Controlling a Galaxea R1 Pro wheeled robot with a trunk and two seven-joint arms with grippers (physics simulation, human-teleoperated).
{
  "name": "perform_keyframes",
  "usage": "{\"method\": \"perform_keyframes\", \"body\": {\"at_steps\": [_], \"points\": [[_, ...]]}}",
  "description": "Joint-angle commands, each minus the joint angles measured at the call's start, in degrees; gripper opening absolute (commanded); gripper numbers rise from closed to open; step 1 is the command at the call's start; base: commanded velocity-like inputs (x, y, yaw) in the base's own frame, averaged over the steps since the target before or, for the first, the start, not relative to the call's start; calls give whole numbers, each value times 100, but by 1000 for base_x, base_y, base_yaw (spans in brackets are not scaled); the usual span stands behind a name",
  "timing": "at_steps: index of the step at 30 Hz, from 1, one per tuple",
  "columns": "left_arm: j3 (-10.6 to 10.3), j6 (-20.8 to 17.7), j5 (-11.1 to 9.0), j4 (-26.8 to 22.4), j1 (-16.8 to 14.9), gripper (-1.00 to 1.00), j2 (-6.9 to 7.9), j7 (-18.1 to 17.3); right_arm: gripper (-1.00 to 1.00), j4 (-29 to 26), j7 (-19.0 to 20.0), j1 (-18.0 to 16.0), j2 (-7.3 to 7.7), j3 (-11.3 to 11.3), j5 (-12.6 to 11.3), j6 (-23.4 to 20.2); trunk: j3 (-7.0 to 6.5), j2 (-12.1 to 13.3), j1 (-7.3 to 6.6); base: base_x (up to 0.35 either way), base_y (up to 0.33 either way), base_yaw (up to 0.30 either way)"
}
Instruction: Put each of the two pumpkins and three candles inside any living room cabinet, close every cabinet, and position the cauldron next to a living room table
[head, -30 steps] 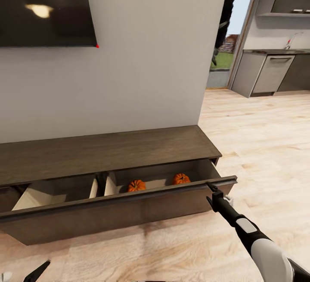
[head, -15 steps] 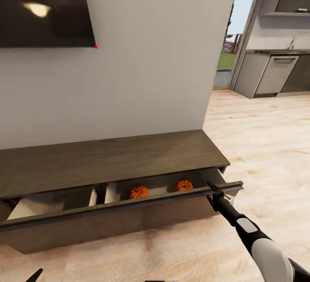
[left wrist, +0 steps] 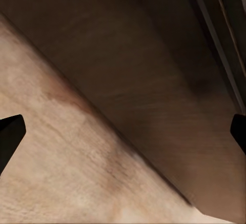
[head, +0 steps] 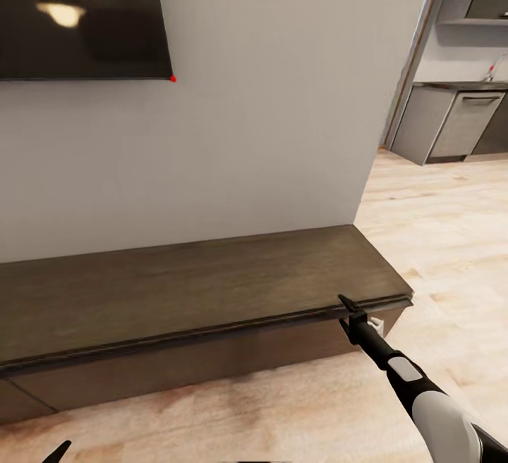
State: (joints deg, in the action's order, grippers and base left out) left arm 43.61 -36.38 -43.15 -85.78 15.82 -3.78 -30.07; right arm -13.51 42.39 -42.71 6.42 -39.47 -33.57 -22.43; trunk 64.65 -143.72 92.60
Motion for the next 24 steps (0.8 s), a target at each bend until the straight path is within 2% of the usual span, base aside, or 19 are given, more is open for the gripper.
{"method": "perform_keyframes", "body": {"at_steps": [1,18,21,23,24], "points": [[-2,1,1,0,0,100,0,1,100,-1,7,0,0,0,0,1,0,0,0,75,54,0],[-1,9,7,0,-3,100,-8,1,100,-3,15,0,-9,9,9,1,0,0,0,14,5,0],[-8,9,9,0,-6,100,-3,2,100,-13,15,0,-12,11,23,39,0,0,0,-135,0,0],[-31,8,9,0,-8,100,-1,4,100,-198,7,9,-37,24,38,75,0,0,0,-282,0,0],[-116,11,22,0,-8,100,4,9,100,-416,5,30,-54,39,43,84,0,0,0,-309,0,0]]}}
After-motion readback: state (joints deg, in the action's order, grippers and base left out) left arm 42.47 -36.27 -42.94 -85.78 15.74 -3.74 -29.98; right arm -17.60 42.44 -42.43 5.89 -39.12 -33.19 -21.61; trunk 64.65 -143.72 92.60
